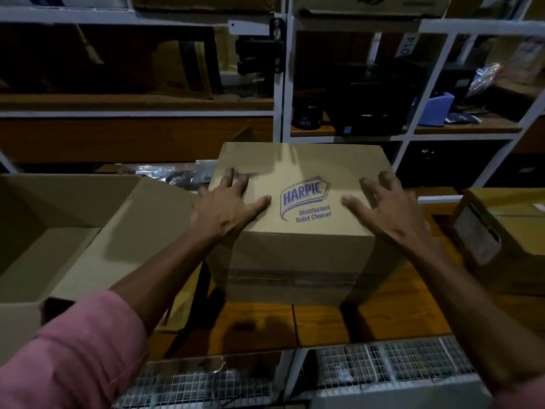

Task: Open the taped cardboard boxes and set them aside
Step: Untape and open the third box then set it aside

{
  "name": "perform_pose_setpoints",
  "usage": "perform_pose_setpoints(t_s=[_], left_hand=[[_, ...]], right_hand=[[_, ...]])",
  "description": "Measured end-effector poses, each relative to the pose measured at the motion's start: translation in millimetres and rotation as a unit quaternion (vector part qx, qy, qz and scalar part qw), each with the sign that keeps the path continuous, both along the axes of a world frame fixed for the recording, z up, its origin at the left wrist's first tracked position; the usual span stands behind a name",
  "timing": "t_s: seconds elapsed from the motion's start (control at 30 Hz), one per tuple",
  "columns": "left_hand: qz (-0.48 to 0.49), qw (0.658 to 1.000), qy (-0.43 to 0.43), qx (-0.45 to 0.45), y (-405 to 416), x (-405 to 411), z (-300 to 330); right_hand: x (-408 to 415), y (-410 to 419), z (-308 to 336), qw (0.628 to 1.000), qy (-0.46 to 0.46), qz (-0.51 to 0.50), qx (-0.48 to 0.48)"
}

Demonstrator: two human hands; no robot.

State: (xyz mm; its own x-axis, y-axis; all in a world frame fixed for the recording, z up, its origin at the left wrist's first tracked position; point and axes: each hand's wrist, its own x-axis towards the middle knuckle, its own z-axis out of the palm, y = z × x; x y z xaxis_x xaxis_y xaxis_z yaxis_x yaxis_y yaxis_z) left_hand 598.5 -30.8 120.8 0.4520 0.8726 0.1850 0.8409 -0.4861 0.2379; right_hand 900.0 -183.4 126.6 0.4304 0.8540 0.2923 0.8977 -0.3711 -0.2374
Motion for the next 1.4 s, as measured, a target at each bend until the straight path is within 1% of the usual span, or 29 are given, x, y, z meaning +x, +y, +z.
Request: perform_pose_setpoints(t_s=[0.1, 0.2, 0.27, 0.33, 0.4, 0.5, 0.6, 0.67, 0.77, 0.83, 0.9, 1.0, 1.07, 1.1, 1.17, 1.2, 1.23, 1.27, 1.3, 1.37, 1.4], left_hand=[[0.009, 1.000, -0.016, 0.023, -36, -11, -7], [0.020, 0.997, -0.037, 0.059, -75, -20, -26], [0.013, 0.996, -0.061, 0.065, -100, -19, -46], [0.002, 0.994, -0.089, 0.065, -117, -17, -71], [-0.009, 0.993, -0.108, 0.050, -132, -18, -95], [-0.011, 0.996, -0.062, 0.060, -137, -14, -114], [-0.007, 0.998, -0.014, 0.058, -134, -11, -114], [-0.003, 0.997, 0.017, 0.072, -136, -12, -113], [-0.021, 0.996, 0.034, 0.074, -142, -14, -119], [-0.030, 0.997, 0.037, 0.066, -142, -12, -117], [-0.025, 0.997, 0.035, 0.064, -138, -6, -106], [-0.025, 0.995, 0.044, 0.088, -137, 5, -87], [-0.052, 0.990, 0.050, 0.118, -136, 12, -78], [-0.079, 0.987, 0.056, 0.131, -132, 14, -73], [-0.138, 0.972, 0.096, 0.163, -116, 16, -64], [-0.159, 0.962, 0.127, 0.181, -105, 16, -59], [-0.155, 0.958, 0.154, 0.187, -93, 14, -56], [-0.125, 0.963, 0.163, 0.174, -84, 11, -54], [-0.083, 0.975, 0.145, 0.143, -79, 8, -55], [-0.005, 0.998, 0.061, 0.026, -72, 1, -64], [0.017, 0.999, 0.020, -0.035, -72, -1, -69]], right_hand=[[-14, -37, -6, 0.999, 0.000, -0.019, 0.032], [-26, -73, -23, 0.996, -0.012, -0.027, 0.085], [-33, -92, -45, 0.993, -0.016, -0.040, 0.106], [-37, -107, -73, 0.991, 0.013, -0.046, 0.123], [-44, -124, -102, 0.992, 0.014, -0.058, 0.111], [-52, -130, -128, 0.995, 0.009, -0.056, 0.079], [-67, -124, -129, 0.996, -0.005, -0.070, 0.052], [-73, -120, -127, 0.995, -0.016, -0.083, 0.052], [-80, -115, -120, 0.994, -0.059, -0.079, 0.050], [-80, -106, -114, 0.992, -0.078, -0.070, 0.067], [-78, -91, -103, 0.992, -0.067, -0.051, 0.090], [-79, -57, -87, 0.994, -0.034, 0.041, 0.092], [-80, -30, -81, 0.994, 0.001, 0.093, 0.058], [-80, -18, -79, 0.994, 0.003, 0.106, 0.023], [-78, -1, -82, 0.992, -0.029, 0.109, -0.059], [-75, 1, -84, 0.990, -0.043, 0.104, -0.084], [-72, 2, -86, 0.989, -0.046, 0.103, -0.096], [-70, 0, -88, 0.988, -0.045, 0.106, -0.098], [-68, -4, -89, 0.988, -0.051, 0.110, -0.094], [-69, -12, -91, 0.987, -0.067, 0.114, -0.092], [-71, -15, -91, 0.987, -0.067, 0.114, -0.093]])
